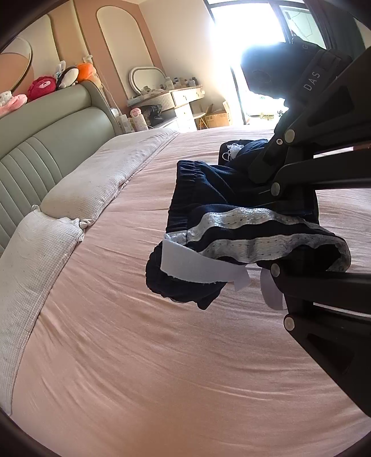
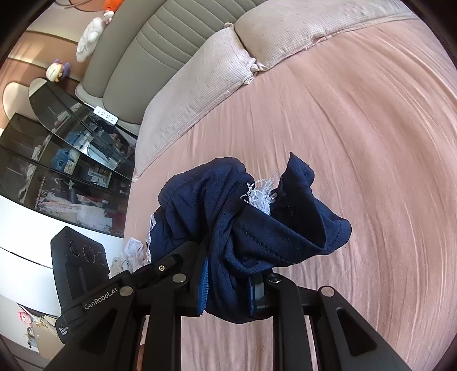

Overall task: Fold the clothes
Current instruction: 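Lift the folded shorts off the sheet with both grippers, then carry the shorts with both grippers over the pile of white clothes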

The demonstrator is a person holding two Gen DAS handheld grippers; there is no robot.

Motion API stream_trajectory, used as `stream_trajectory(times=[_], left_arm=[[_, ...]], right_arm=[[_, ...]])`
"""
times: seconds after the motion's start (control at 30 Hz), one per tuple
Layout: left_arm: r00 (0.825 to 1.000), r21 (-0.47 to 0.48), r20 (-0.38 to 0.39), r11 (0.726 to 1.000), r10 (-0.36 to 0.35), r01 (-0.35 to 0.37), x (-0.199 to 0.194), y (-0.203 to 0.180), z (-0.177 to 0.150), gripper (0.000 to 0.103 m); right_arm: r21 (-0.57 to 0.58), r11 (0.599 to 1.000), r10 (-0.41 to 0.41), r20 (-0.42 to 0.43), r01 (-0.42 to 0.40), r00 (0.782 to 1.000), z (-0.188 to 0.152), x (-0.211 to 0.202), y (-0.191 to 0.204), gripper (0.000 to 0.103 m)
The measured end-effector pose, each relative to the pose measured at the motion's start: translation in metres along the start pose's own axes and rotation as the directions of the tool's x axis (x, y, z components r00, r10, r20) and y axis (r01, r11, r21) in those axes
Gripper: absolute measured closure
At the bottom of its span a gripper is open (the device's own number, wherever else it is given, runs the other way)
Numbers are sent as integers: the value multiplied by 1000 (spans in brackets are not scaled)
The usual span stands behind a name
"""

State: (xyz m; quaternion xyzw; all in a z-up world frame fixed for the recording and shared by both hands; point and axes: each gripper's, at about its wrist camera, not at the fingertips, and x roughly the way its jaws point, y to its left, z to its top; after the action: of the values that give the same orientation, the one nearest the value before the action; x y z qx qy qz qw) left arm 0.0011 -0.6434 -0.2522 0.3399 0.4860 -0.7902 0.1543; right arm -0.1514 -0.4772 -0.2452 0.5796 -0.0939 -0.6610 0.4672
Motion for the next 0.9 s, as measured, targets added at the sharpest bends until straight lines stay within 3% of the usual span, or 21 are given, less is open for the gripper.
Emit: stream_trajectory(times=[0.23, 0.57, 0.9], left_arm=[[995, 38, 89, 999, 35, -38, -41, -12, -21, 91], [985, 9, 165, 998, 57, -60, -92, -2, -42, 91], [979, 36, 192, 997, 67, -75, -131, 18, -17, 91]], right_arm=[[-83, 994, 68, 1, -67, 998, -23, -18, 28, 84], [-253, 964, 76, -32, -82, 997, -50, -29, 69, 84], [-328, 939, 89, -56, -103, 994, -55, -10, 127, 84]])
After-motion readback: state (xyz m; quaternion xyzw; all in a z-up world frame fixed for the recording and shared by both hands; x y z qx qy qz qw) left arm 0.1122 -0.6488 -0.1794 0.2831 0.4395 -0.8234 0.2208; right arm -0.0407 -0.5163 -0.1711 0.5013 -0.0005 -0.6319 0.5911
